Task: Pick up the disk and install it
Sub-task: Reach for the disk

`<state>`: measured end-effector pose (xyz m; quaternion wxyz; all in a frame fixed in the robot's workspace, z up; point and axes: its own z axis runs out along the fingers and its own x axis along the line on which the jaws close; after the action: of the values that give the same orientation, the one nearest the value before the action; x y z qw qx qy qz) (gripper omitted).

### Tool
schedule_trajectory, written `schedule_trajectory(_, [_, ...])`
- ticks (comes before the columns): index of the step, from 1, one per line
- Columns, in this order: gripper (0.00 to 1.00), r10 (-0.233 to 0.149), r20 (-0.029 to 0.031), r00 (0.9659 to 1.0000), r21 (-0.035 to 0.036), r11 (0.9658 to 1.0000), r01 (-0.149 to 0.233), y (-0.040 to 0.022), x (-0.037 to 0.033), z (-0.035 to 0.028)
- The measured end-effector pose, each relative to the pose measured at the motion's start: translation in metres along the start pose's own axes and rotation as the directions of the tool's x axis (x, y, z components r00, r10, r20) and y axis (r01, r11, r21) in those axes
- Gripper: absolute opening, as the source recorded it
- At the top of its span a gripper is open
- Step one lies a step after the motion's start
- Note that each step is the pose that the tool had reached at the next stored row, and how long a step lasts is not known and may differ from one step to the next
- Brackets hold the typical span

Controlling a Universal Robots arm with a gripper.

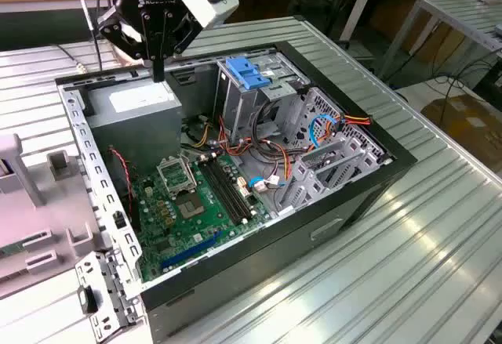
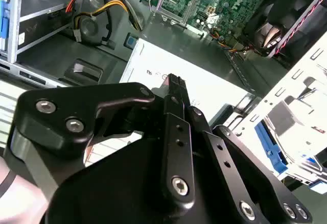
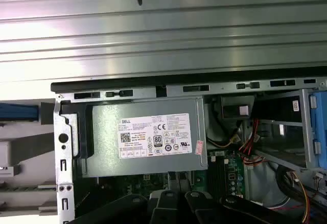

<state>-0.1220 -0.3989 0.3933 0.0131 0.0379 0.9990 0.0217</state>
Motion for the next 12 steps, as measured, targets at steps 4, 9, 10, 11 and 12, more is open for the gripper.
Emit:
schedule_trajectory(4, [0.11,0.0,0.0,1.0,0.0,1.0,0.0,-0.0004,0.0051,-0.0001])
schedule_trajectory(9, [0.11,0.0,0.0,1.0,0.0,1.0,0.0,-0.0007,0.0094,-0.0003])
schedule_trajectory(10, [0.11,0.0,0.0,1.0,0.0,1.0,0.0,-0.0008,0.0103,-0.0003])
schedule_trajectory(11, [0.11,0.0,0.0,1.0,0.0,1.0,0.0,-0.0008,0.0112,-0.0003])
schedule_trajectory(12, [0.11,0.0,0.0001,1.0,-0.0001,1.0,0.0,-0.0009,0.0123,-0.0003])
